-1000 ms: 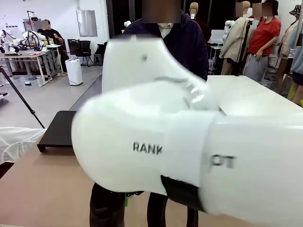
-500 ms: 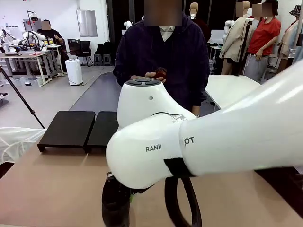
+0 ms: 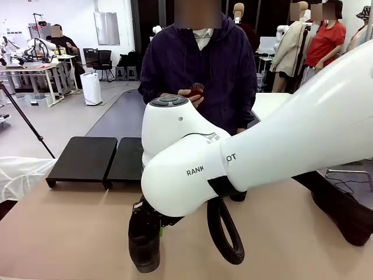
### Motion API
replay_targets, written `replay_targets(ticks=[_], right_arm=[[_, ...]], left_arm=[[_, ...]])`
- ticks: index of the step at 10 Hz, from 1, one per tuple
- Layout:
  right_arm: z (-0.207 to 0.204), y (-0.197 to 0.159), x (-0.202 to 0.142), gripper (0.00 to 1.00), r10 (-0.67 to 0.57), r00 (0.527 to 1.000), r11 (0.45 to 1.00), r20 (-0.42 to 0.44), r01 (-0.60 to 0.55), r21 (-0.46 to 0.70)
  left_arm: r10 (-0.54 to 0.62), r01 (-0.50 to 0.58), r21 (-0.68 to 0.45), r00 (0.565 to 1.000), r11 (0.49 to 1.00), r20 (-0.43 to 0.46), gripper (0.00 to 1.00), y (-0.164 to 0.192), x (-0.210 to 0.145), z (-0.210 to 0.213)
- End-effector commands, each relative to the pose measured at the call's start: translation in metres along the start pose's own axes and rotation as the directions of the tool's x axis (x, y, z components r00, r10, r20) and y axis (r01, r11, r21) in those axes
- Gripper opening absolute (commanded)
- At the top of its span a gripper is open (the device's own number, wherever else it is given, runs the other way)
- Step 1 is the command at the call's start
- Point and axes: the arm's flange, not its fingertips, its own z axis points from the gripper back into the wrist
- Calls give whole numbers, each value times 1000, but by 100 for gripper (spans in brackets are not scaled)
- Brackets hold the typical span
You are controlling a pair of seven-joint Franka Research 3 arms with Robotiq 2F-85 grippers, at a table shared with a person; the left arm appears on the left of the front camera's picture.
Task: Organize the shoes by placing them on the stand.
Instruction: Pick up one Shoe and place it in the middle of the table.
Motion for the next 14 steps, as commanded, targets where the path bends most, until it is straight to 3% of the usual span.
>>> replay_targets(ticks=[1,5,7,8,13,14], right_arm=[[5,18,5,0,-26,1000,1000,2,26,2],[12,19,7,0,-55,998,998,-12,55,-20],[14,17,5,0,-54,996,998,-67,51,-44],[7,8,6,0,-22,999,1000,-32,22,-8],[5,6,5,0,-24,999,999,-49,22,-27],[-25,-2,10,0,-16,996,1000,-86,16,-4]], left_arm=[[4,-4,3,1000,1000,0,100,0,-1,-1],[4,-4,3,1000,1000,0,100,0,-1,-1],[4,-4,3,1000,1000,0,100,0,-1,-1],[4,-4,3,1000,1000,0,100,0,-1,-1],[4,-4,3,1000,1000,0,100,0,-1,-1],[4,-4,3,1000,1000,0,100,0,-1,-1]])
